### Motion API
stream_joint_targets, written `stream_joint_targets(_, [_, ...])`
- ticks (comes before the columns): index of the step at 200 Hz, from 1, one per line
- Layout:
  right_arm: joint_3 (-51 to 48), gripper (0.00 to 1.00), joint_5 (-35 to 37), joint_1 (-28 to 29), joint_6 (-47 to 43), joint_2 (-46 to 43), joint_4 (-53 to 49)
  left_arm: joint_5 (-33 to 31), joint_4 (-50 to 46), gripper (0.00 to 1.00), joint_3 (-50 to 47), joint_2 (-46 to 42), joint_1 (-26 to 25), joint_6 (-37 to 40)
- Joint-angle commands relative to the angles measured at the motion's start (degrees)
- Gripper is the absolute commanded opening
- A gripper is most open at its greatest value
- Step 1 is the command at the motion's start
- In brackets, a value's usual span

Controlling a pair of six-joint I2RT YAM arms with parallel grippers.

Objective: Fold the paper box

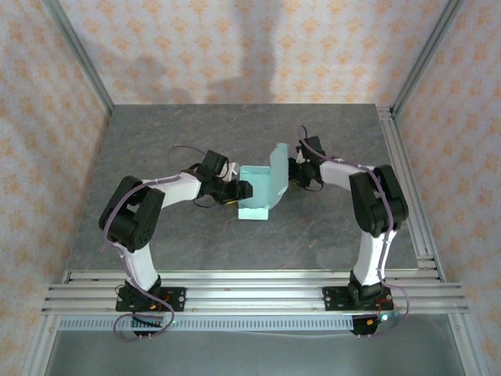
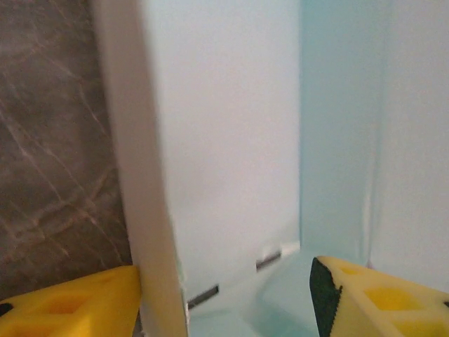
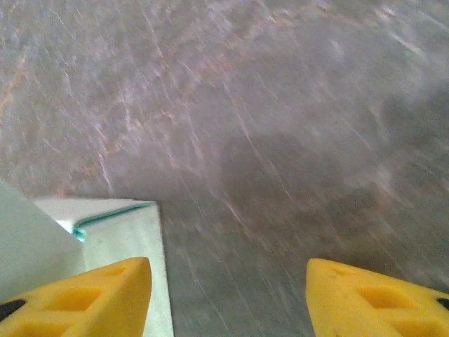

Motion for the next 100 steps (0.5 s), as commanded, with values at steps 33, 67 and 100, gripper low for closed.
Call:
stream_joint_targets(33, [14.3,0.60,-8.4,0.6,-3.2,9.2,-0.9,-3.7,9.1,0.69,-2.2,-2.1,-5.2,-8.8])
stream_joint_targets(67, [19.7,0.61,-5.7,-1.0,-6.4,10.4,-5.7,-8.0,9.6,0.70,-2.2,-3.5,-6.9,-10.2])
stream_joint_targets(100, [16.5,0.65,-3.3,-4.3,-7.0,6.0,-5.2,-14.9,0.2,0.72,-2.3,-8.8,-6.9,-4.8])
